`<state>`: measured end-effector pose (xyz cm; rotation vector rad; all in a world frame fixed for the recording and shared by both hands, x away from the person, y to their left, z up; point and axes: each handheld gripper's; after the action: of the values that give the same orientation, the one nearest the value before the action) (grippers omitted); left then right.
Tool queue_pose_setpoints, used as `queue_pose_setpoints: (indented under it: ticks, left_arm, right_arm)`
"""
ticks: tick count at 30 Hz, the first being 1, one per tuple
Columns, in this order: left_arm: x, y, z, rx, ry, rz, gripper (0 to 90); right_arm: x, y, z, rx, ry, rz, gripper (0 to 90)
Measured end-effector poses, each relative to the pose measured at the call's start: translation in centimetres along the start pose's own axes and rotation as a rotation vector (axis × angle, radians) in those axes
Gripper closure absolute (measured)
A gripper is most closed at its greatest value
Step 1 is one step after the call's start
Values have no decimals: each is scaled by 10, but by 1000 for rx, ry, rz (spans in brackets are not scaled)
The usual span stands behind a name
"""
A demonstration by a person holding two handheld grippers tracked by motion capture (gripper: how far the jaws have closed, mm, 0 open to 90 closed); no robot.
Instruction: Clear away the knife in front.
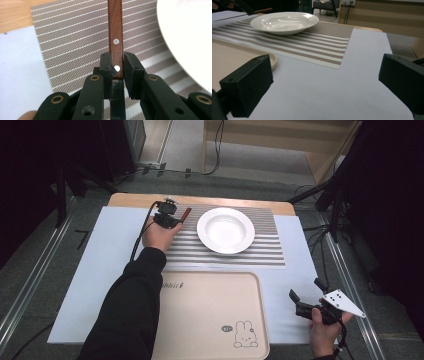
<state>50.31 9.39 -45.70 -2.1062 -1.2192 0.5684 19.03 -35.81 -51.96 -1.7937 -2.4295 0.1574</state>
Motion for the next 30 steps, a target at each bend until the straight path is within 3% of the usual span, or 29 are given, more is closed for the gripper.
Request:
queue_pose_setpoints:
  ticks: [8, 11, 21, 30]
  left_arm:
    - [1, -26, 7, -28, -6, 36, 776]
    - [0, -39, 12, -36, -8, 71, 776]
    - [0, -62, 27, -51, -11, 109, 777]
    - [-12, -82, 45, -80, 25, 125, 776]
  right_arm:
    - [1, 1, 0, 5, -5, 0, 0]
    - [2, 1, 0, 12, -13, 3, 0]
    - [2, 2, 0, 14, -15, 2, 0]
    - [3, 2, 0, 12, -25, -7, 0]
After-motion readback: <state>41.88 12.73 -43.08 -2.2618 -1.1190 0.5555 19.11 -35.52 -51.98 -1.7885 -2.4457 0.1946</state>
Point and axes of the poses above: each handheld gripper's, and its own axes: y roughly forward along the jaws, z roughly out of its underside, x roughly to its left, and after that the axes turned 8 degrees about -x, right-handed
